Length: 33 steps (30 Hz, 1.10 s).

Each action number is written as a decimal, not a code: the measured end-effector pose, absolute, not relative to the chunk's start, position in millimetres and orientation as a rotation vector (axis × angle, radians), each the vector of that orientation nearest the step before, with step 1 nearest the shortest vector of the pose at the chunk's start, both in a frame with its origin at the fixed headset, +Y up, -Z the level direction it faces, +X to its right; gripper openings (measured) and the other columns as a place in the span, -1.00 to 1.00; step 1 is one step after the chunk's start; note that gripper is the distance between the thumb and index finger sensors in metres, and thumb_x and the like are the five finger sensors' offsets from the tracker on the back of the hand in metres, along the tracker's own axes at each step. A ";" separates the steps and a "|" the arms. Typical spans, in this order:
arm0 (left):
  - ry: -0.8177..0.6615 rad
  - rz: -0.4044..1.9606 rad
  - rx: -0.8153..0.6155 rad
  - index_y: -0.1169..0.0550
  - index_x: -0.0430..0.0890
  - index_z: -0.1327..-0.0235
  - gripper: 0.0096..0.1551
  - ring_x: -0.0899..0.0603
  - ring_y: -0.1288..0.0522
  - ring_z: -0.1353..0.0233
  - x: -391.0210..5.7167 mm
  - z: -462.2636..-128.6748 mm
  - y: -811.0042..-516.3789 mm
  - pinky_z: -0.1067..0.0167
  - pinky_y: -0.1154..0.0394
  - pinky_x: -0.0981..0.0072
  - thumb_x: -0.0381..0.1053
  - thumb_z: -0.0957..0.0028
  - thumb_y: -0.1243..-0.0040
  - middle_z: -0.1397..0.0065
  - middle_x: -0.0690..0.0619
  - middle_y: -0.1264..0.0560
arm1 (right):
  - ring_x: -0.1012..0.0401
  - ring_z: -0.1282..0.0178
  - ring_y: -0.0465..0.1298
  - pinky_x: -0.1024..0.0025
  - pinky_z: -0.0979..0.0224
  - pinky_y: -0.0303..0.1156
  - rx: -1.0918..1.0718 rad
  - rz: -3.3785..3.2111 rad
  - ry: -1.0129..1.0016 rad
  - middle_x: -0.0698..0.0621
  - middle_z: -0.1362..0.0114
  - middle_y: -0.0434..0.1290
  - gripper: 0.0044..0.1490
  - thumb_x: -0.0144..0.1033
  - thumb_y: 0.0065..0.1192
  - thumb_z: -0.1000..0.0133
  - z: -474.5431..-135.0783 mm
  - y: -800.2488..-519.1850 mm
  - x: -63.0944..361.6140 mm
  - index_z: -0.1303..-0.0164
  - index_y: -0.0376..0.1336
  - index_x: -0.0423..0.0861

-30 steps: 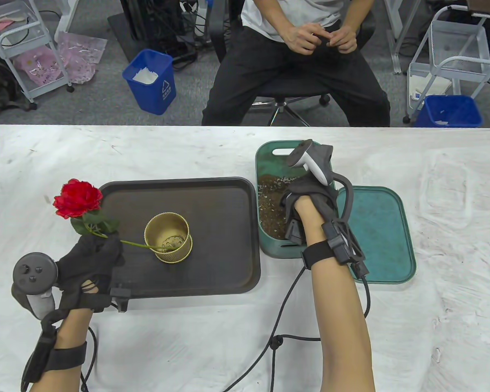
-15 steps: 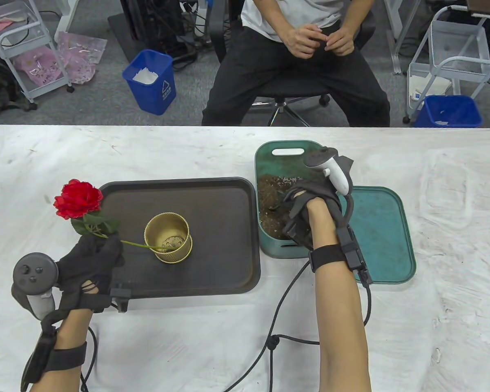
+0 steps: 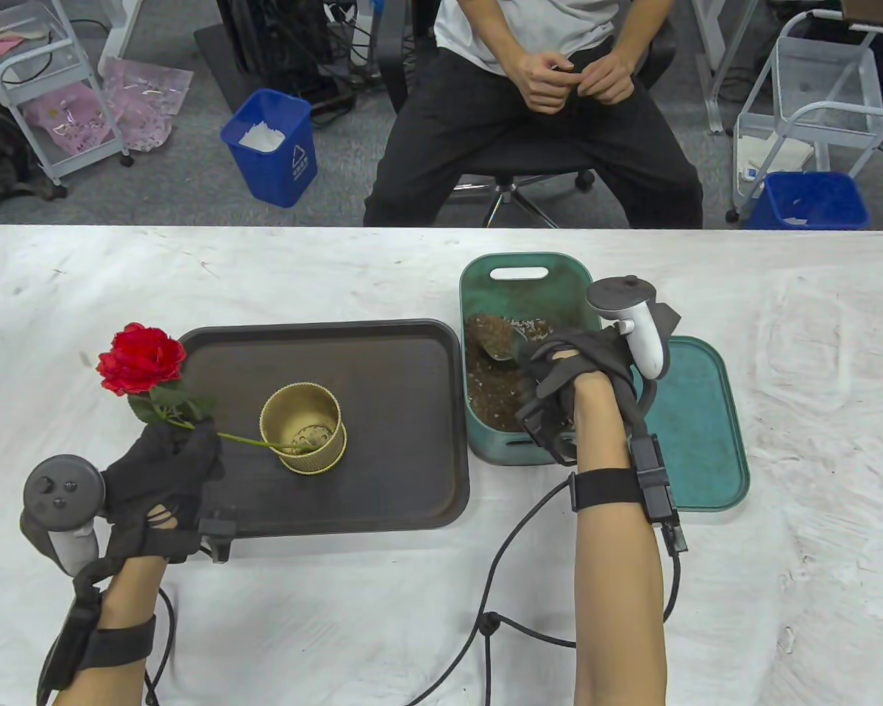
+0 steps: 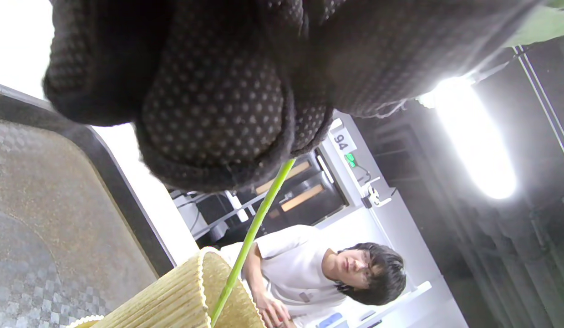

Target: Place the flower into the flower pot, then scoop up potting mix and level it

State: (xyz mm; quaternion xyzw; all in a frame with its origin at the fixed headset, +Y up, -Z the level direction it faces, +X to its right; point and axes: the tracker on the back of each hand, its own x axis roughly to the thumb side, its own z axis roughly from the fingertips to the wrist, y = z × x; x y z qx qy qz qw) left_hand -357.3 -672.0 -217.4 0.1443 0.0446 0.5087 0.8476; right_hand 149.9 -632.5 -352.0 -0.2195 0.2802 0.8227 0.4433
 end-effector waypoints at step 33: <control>0.089 1.077 0.301 -0.67 -0.03 0.04 -0.52 0.01 -0.83 0.40 -356.8 -219.0 -674.1 0.26 -0.76 0.21 0.18 0.15 -0.41 0.11 0.12 -0.75 | 0.09 0.46 0.74 0.34 0.50 0.71 0.011 2.239 0.916 -0.20 0.05 0.64 -0.35 -0.15 0.20 0.03 -313.7 -637.7 -35.0 -0.13 0.33 -0.30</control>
